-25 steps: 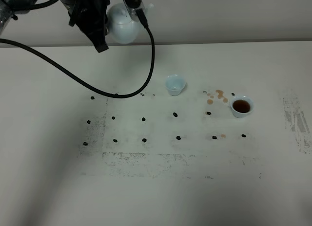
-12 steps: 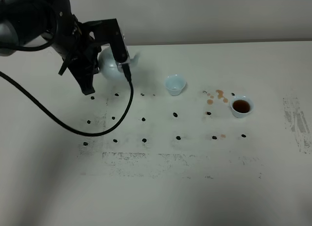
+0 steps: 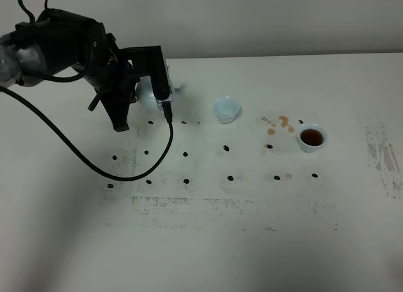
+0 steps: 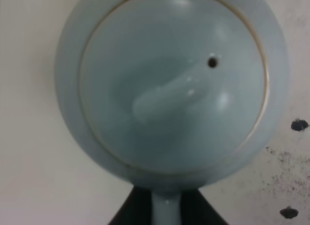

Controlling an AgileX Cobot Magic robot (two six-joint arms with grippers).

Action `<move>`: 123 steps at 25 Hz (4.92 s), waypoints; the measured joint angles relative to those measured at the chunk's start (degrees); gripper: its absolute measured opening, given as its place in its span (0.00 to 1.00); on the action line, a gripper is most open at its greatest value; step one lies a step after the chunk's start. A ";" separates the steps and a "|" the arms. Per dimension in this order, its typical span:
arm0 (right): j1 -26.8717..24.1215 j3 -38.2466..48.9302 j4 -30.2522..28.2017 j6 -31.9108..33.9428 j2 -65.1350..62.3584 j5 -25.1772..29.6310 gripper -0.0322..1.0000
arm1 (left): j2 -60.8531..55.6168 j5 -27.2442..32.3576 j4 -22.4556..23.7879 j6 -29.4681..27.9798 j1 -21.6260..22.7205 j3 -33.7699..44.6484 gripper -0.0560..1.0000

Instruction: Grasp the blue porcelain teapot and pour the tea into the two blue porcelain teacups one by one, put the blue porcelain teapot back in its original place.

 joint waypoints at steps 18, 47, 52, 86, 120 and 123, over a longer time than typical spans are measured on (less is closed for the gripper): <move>0.00 0.00 0.00 0.00 0.00 0.00 0.60 | 3.51 -7.13 3.38 1.24 -0.93 -0.31 0.09; 0.00 0.00 -0.15 0.00 0.00 0.00 0.60 | 12.55 4.32 14.15 -0.37 -7.16 -17.21 0.09; 0.00 0.00 -0.15 0.00 0.00 0.00 0.60 | 12.55 3.74 15.25 -0.27 -7.77 -17.21 0.09; 0.00 0.00 -0.26 0.00 0.00 0.00 0.60 | 12.56 3.63 26.91 -2.34 -10.67 -17.21 0.09; 0.00 0.00 -0.26 0.00 0.00 0.00 0.60 | 14.52 3.02 37.49 -8.45 -13.03 -17.21 0.09; 0.00 0.00 -0.26 0.00 0.00 0.00 0.60 | 14.52 3.02 38.44 -8.46 -13.45 -17.21 0.09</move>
